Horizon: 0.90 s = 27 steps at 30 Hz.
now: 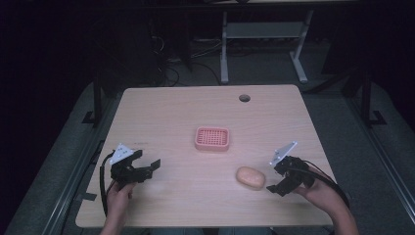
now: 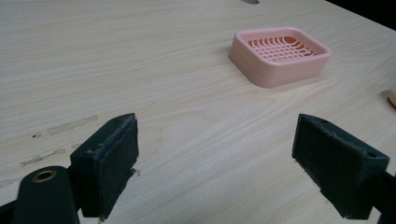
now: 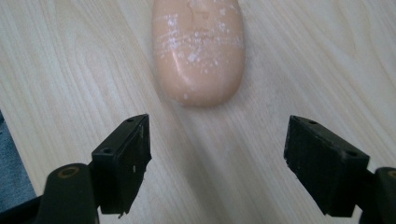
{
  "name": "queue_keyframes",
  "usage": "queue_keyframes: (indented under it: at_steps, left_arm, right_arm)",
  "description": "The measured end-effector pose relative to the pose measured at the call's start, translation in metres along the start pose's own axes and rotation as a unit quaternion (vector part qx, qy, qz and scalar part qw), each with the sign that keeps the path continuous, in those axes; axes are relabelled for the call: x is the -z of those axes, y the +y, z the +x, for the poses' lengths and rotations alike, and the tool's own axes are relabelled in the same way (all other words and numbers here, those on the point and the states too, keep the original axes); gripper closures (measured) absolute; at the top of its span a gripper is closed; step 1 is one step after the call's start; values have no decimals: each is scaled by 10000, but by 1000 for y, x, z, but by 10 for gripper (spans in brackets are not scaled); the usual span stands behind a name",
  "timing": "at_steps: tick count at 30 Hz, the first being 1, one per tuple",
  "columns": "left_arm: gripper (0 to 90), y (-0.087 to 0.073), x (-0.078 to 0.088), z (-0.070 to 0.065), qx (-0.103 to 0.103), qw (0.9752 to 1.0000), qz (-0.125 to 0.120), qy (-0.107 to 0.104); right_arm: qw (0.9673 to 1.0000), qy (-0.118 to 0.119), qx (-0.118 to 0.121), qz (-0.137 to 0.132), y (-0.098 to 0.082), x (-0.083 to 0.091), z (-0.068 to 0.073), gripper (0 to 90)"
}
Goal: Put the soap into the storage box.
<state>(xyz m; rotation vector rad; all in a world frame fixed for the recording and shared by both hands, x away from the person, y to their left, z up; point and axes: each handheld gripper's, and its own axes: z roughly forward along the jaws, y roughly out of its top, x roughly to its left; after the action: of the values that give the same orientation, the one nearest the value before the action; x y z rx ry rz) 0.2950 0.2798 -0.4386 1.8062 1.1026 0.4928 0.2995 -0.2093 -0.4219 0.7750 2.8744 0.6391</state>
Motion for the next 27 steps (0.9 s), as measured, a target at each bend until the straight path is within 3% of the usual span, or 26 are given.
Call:
queue_keyframes:
  at_steps: [7, 27]
  left_arm:
    - [142, 0, 0, 0, -29, 10000, -6, -5]
    - [143, 1, 1, 1, 20, 10000, -26, -8]
  right_arm:
    - [9998, 49, 191, 96, 16, -8, 1, 224]
    - [9990, 165, 373, 202, 41, -21, 3, 225]
